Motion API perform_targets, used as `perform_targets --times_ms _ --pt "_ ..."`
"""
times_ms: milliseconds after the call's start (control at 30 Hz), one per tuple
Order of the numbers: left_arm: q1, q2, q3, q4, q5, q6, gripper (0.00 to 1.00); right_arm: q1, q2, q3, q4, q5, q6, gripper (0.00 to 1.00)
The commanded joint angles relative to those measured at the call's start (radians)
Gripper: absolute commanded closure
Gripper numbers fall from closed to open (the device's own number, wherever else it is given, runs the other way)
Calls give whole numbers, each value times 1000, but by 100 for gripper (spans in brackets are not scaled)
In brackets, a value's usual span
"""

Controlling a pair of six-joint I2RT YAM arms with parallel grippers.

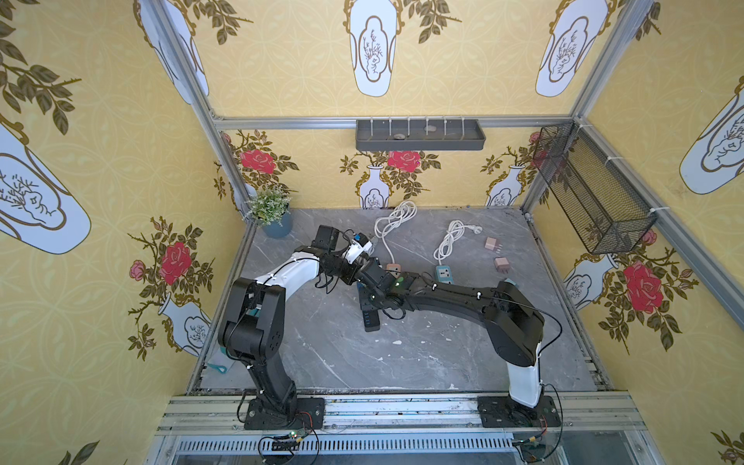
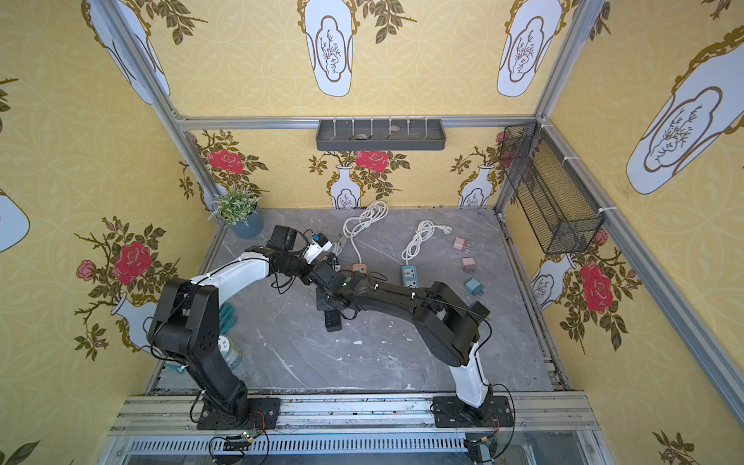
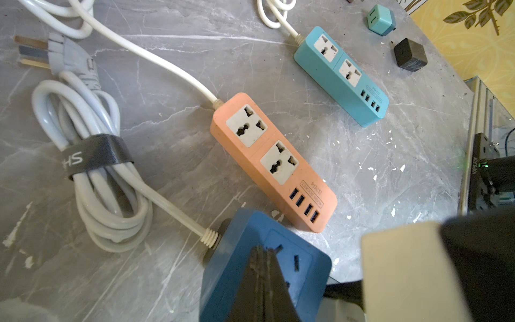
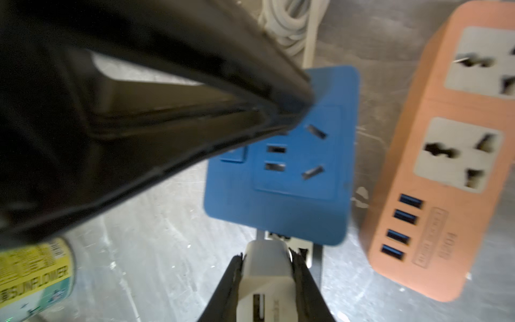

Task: Pull the plug off the socket
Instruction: Remove the plug from the socket.

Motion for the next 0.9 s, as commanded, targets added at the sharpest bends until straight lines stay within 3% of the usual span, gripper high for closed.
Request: perform_targets --times_ms 0,533,867 --pt "-4 33 -23 -181 -164 3 100 2 -9 -7 31 -14 13 91" --pt "-4 21 -23 -183 -163 3 100 -59 -228 -178 62 10 18 92" --pt "-4 17 -23 -183 -163 3 100 -165 -437 -269 -173 226 40 94"
